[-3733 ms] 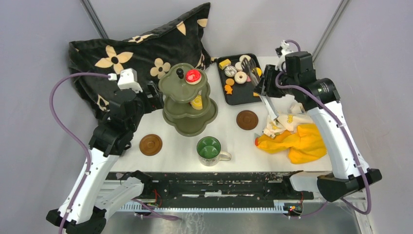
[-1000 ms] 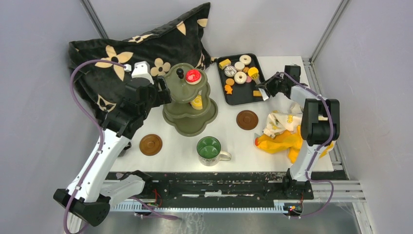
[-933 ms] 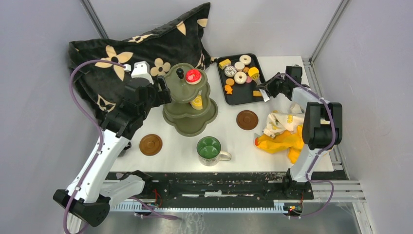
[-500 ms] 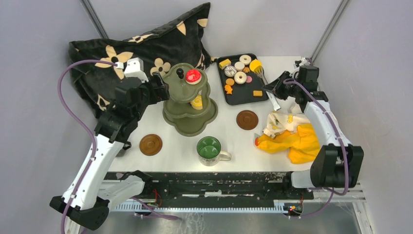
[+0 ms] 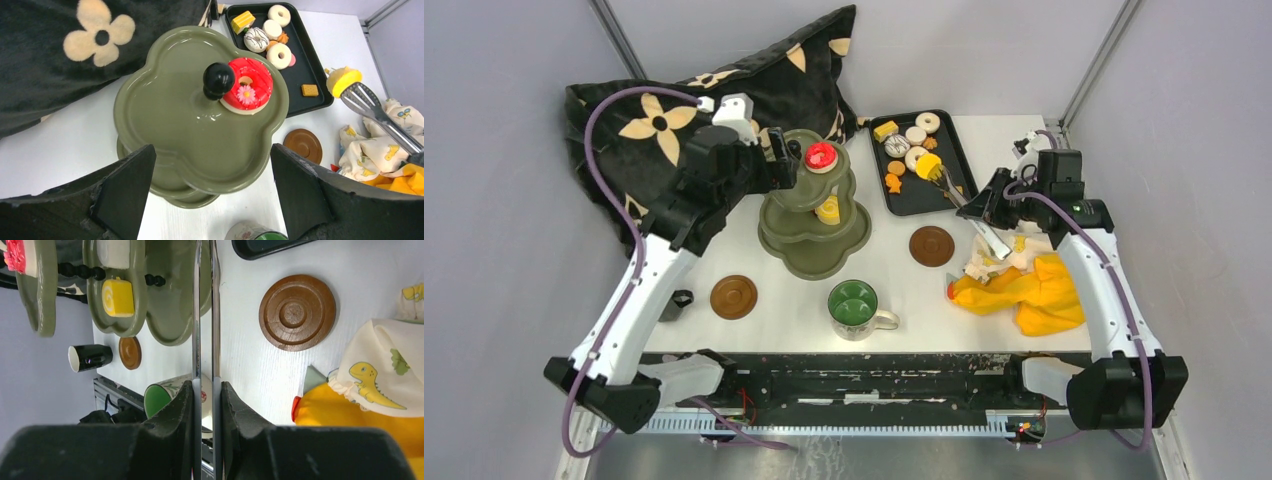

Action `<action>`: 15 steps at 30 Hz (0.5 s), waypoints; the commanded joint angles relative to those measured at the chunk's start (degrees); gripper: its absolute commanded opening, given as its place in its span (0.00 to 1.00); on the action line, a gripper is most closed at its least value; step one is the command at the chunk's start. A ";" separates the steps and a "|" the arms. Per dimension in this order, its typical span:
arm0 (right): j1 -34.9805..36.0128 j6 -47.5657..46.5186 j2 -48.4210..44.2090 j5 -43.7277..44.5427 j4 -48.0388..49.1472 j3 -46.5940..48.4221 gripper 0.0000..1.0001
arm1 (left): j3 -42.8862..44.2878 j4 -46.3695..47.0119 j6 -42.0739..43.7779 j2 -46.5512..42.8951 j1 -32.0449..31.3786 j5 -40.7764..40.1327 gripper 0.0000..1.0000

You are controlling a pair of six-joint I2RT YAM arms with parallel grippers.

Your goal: Serve the afternoon tea

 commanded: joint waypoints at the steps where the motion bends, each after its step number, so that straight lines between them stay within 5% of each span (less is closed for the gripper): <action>1: 0.30 -3.00 -3.20 0.37 -2.28 2.90 0.01 | 5.88 1.05 3.04 4.04 -2.36 -2.35 0.89; 15: 0.25 -4.69 -4.15 1.78 -5.50 5.03 0.01 | 10.43 3.17 4.47 13.61 -6.00 -14.60 0.66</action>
